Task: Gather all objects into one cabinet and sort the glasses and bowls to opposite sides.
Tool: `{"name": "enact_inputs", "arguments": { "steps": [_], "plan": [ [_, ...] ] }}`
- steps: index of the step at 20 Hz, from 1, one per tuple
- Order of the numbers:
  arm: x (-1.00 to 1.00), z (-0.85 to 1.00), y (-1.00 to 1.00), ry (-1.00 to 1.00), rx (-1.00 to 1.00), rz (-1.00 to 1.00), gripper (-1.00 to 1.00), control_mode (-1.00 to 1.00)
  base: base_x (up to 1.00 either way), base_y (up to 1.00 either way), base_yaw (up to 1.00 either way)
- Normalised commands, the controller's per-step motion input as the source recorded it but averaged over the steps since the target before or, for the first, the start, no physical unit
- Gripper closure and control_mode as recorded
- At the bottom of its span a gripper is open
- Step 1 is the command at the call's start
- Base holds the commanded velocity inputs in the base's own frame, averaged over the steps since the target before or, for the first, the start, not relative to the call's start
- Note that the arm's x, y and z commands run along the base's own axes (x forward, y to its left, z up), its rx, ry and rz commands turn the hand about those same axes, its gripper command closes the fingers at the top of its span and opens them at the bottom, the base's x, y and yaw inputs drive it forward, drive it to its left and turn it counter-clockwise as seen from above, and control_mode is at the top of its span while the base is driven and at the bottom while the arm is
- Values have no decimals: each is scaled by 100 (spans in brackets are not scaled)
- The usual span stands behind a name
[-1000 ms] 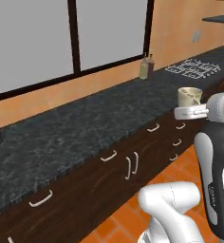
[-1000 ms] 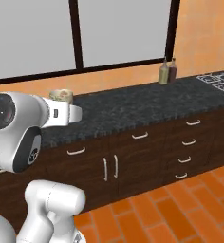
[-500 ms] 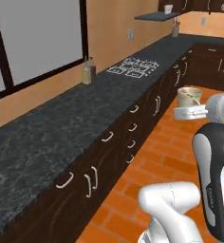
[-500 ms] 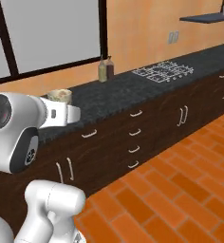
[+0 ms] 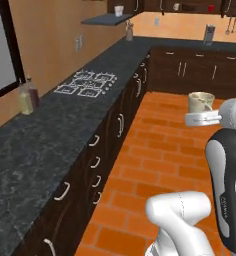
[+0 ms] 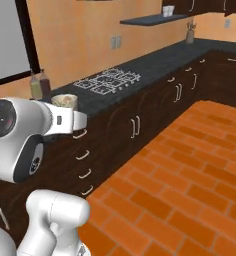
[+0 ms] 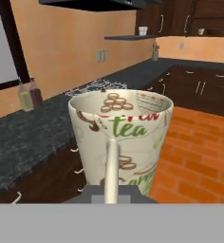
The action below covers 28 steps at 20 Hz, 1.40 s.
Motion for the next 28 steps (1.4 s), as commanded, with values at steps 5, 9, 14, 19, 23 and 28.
{"name": "enact_inputs", "arguments": {
  "steps": [5, 9, 14, 19, 23, 28],
  "plan": [
    [0, 0, 0, 0, 0, 0, 100, 100, 100, -26, -37],
    [0, 0, 0, 0, 0, 0, 100, 100, 100, 8, -33],
    [0, 0, 0, 0, 0, 0, 100, 100, 100, 16, -28],
    [0, 0, 0, 0, 0, 0, 100, 100, 100, 5, -21],
    [0, 0, 0, 0, 0, 0, 100, 100, 100, -6, -14],
    [0, 0, 0, 0, 0, 0, 100, 100, 100, 3, -16]
  ]
}}
